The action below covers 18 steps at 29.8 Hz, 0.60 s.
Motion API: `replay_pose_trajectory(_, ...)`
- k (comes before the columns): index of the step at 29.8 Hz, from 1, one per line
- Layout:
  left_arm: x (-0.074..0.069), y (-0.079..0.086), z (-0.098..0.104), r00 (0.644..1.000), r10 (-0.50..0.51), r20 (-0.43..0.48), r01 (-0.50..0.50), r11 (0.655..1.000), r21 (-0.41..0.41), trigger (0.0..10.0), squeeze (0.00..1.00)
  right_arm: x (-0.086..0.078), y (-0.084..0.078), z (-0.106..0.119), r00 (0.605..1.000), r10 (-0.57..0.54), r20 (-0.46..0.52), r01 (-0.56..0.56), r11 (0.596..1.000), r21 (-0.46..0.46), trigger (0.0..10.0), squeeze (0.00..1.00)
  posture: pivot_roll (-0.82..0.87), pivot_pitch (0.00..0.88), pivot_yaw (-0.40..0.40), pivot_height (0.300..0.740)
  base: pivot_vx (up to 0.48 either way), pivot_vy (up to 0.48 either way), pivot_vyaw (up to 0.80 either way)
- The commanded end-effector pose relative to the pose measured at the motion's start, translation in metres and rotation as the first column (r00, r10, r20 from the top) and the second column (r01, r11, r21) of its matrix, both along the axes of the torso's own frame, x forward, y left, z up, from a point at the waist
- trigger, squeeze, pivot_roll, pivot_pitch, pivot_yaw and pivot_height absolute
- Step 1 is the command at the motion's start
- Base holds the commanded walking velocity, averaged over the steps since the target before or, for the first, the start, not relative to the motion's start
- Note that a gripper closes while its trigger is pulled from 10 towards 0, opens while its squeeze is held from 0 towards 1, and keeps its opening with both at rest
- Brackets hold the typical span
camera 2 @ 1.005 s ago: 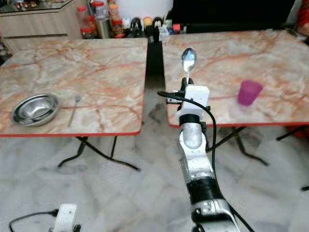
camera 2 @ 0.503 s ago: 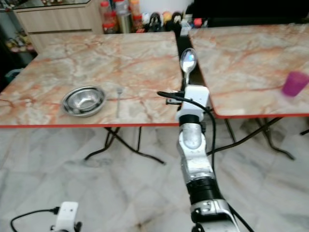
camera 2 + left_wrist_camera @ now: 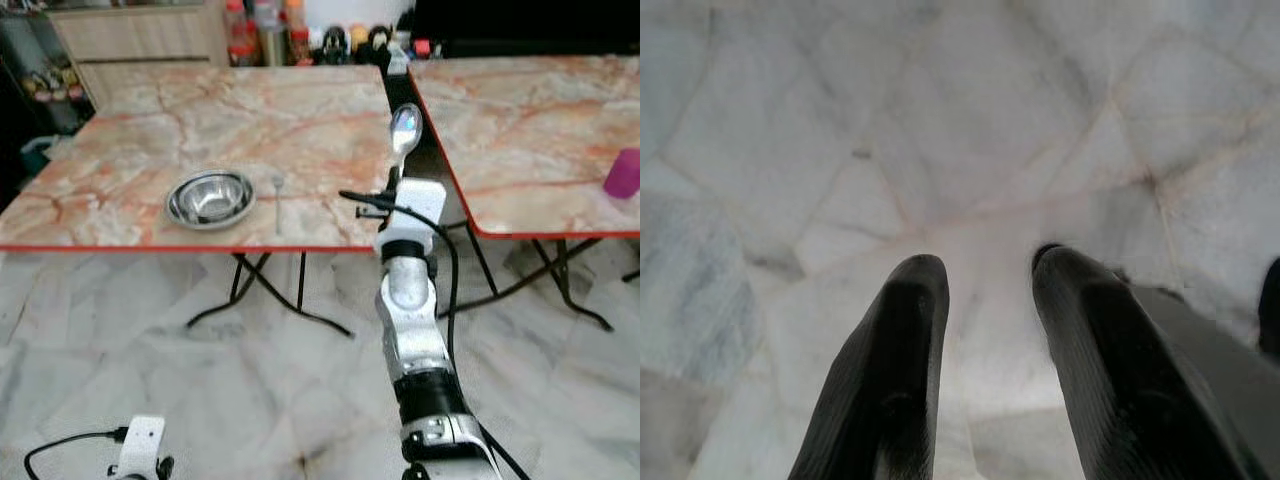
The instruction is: Setting the table
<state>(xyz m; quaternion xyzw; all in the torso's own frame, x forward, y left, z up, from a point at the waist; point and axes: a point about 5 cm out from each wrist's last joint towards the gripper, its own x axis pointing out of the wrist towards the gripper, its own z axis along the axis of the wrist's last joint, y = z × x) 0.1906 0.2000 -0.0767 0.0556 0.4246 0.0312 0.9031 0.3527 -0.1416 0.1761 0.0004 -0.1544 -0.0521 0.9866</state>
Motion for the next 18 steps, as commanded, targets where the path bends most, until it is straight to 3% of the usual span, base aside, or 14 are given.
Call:
replay_pose_trajectory(1,-0.0067,0.0079,-0.0024,1.000,0.010,-0.029,-0.009,1.000,0.017,10.0,0.00,0.0004,0.0084,0.0017,1.000,0.022,0.004,-0.022,1.000,0.009,10.0,0.00,-0.01,0.051,0.045,0.740,0.000,0.480,0.00)
replay_pose_trajectory(3,-0.0071,0.0082,-0.0026,0.999,0.007,-0.031,-0.006,1.000,0.022,10.0,0.00,0.0000,0.0080,0.0014,1.000,0.019,0.004,-0.019,1.000,0.012,10.0,0.00,-0.01,0.053,0.045,0.740,0.000,0.480,0.00)
replay_pose_trajectory(14,-0.0054,0.0079,-0.0015,1.000,0.001,-0.018,-0.001,1.000,0.026,10.0,0.00,0.0000,0.0069,-0.0001,1.000,0.015,-0.003,-0.015,1.000,0.013,10.0,0.00,-0.01,0.058,0.046,0.740,0.000,0.000,0.00)
replay_pose_trajectory(18,-0.0047,0.0075,-0.0012,1.000,-0.004,-0.015,0.004,1.000,0.026,10.0,0.00,0.0003,0.0068,-0.0008,1.000,0.013,-0.011,-0.013,1.000,0.012,10.0,0.00,-0.01,0.058,0.046,0.740,0.219,0.000,0.00)
